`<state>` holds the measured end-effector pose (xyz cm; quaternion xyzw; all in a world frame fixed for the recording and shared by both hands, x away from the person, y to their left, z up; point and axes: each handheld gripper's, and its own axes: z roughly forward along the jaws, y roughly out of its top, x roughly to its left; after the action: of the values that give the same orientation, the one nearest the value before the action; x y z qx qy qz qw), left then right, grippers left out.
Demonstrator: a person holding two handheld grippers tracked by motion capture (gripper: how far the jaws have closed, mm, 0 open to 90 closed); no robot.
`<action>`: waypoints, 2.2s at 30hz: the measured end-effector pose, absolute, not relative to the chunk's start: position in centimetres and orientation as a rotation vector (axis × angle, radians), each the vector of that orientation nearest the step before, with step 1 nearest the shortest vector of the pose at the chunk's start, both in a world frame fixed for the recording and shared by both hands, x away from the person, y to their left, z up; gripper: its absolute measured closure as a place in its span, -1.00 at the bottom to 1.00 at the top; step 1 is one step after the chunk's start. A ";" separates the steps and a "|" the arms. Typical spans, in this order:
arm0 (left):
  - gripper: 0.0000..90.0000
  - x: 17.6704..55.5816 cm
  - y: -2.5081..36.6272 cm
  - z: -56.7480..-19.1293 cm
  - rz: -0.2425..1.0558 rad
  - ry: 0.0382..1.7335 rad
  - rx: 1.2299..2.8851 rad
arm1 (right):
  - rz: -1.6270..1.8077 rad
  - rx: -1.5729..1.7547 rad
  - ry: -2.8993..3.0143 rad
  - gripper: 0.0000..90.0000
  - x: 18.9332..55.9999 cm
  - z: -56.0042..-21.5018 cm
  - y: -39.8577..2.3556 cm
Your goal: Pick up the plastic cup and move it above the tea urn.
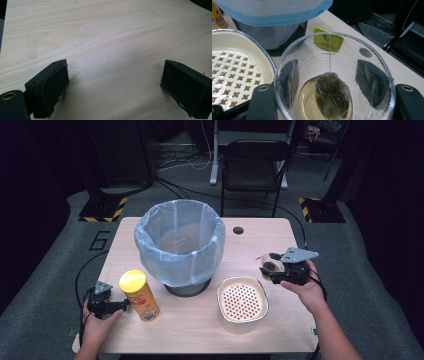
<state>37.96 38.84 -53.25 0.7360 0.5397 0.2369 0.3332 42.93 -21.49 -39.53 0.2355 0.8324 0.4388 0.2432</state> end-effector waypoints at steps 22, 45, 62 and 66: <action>-0.84 38.0 38.8 -53.3 0.619 1.409 1.923 | 1.062 0.345 2.168 -0.22 40.6 -37.3 -18.4; -0.84 38.0 38.8 -53.2 0.618 1.411 1.923 | 0.537 -0.077 1.982 -0.18 36.1 -37.9 -14.4; -0.84 38.0 38.8 -53.3 0.619 1.410 1.922 | -0.033 -0.583 1.742 -0.11 33.5 -41.3 -11.0; -0.84 38.0 38.8 -53.2 0.618 1.411 1.922 | -0.126 -0.689 1.650 -0.11 33.0 -41.2 -10.6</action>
<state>37.96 38.83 -53.25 0.7358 0.5403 0.2367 0.3327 33.04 -10.61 -41.19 -0.3002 0.7190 -0.0550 0.6244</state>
